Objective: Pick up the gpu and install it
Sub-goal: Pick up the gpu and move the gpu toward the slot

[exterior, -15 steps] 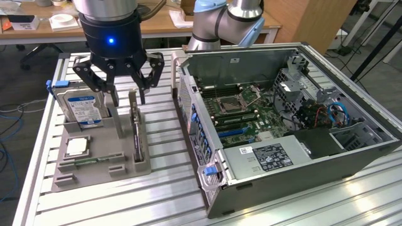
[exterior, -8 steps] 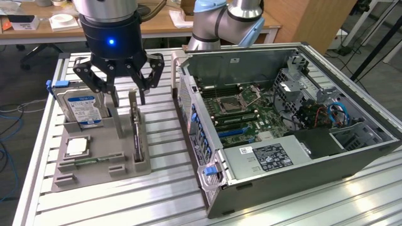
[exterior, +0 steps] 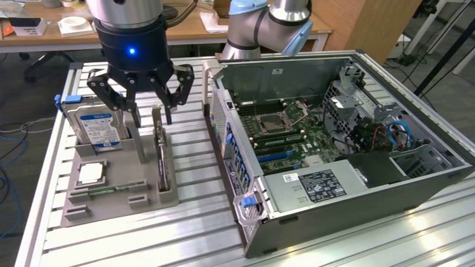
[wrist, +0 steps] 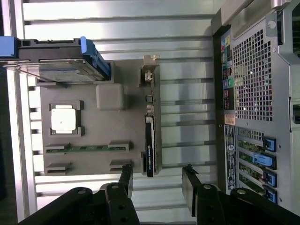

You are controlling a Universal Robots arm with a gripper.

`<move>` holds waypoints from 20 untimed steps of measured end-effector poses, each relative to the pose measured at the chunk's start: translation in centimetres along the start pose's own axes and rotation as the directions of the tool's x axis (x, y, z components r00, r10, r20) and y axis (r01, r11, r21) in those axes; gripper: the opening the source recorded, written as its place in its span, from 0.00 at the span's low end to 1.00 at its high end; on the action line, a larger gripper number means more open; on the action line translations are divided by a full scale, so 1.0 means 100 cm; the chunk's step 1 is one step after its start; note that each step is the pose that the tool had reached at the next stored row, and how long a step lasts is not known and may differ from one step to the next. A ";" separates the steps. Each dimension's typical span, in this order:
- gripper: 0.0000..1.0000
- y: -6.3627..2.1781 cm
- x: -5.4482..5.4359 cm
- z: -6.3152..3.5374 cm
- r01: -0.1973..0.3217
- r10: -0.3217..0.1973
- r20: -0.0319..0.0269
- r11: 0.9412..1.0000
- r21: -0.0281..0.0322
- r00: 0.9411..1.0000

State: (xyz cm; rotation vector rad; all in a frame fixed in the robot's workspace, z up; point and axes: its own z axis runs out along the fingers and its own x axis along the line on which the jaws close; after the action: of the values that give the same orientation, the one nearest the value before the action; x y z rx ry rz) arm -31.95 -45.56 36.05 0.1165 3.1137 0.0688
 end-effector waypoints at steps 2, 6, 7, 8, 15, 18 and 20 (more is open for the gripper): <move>0.55 0.0000 0.000 0.0008 0.000 0.000 0.000 1.000 0.000 1.000; 0.55 -0.0001 0.000 0.0026 0.000 0.000 0.000 1.000 0.000 1.000; 0.55 -0.0002 0.000 0.0030 0.000 0.000 0.000 1.000 0.000 1.000; 0.55 -0.0002 0.000 0.0034 0.000 0.000 0.000 1.000 0.000 1.000; 0.55 -0.0007 0.000 0.0061 0.000 0.000 0.000 1.000 0.000 1.000; 0.55 -0.0010 0.000 0.0073 0.000 0.000 0.000 1.000 0.000 1.000; 0.55 -0.0011 0.000 0.0079 0.000 0.000 0.000 1.000 0.000 1.000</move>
State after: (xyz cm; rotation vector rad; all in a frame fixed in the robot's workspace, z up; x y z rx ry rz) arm -31.95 -45.63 35.25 0.1166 3.1137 0.0688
